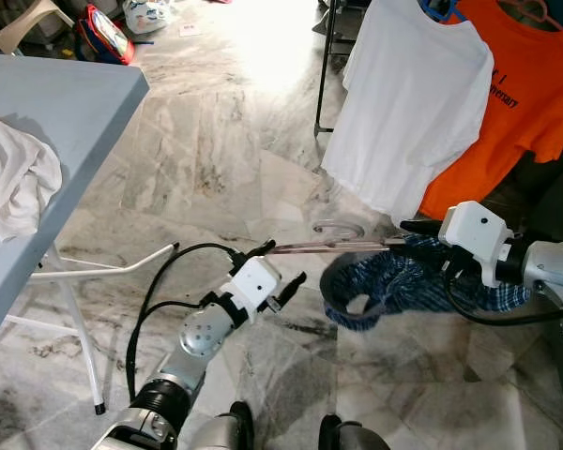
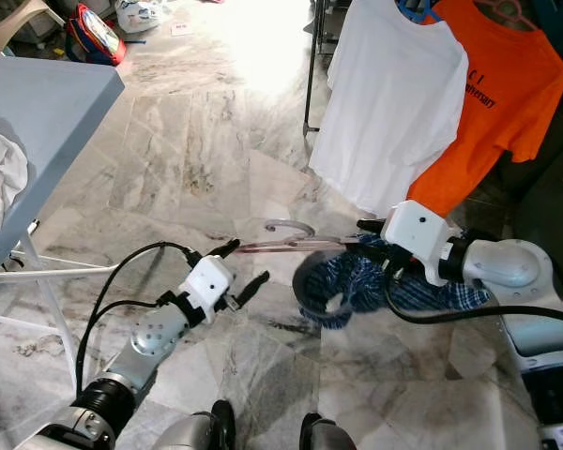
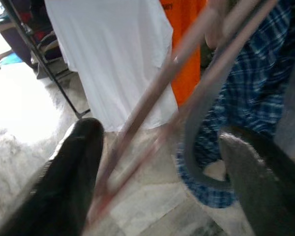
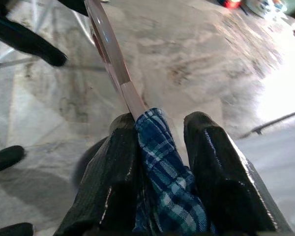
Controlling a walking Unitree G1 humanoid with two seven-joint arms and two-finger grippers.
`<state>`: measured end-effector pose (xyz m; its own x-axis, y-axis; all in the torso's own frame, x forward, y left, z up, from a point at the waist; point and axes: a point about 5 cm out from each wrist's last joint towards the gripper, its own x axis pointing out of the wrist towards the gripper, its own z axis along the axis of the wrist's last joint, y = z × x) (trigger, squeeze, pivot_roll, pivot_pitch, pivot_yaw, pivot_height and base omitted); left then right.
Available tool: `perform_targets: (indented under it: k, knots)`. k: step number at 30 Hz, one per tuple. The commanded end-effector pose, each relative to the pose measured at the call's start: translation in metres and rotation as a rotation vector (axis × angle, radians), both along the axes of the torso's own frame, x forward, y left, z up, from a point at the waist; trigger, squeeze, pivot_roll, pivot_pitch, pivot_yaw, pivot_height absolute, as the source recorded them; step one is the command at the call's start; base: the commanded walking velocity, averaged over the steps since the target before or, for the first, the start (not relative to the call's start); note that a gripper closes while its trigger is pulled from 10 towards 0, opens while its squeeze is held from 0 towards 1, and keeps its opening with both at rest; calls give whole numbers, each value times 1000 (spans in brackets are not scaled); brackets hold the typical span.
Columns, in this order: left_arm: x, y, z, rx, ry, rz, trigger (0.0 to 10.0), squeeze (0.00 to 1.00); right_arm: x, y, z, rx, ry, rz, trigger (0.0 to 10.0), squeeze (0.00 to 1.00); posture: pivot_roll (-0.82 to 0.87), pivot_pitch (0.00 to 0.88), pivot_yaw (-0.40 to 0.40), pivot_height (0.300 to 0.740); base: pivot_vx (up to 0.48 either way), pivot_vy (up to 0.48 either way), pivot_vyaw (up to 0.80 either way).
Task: Hang hanger
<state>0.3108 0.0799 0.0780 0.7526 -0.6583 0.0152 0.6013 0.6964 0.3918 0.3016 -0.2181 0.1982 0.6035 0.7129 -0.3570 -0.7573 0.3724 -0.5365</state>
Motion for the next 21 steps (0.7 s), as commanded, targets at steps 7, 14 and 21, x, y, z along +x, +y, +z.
perform_targets:
  k: [7, 14, 21]
  knots:
    - [1, -3, 0, 33, -15, -17, 10000, 1000, -11, 2, 7, -63, 53, 114, 10000, 0, -33, 241, 25, 740, 0, 0, 0]
    - [-2, -10, -1, 25, 25, -120, 10000, 0, -6, -2, 13, -105, 36, 118, 10000, 0, -34, 241, 31, 740, 0, 0, 0]
    - [-7, -16, -1, -12, 63, -209, 0, 0, -3, -1, 16, -136, 28, 133, 10000, 0, -33, 242, 35, 740, 0, 0, 0]
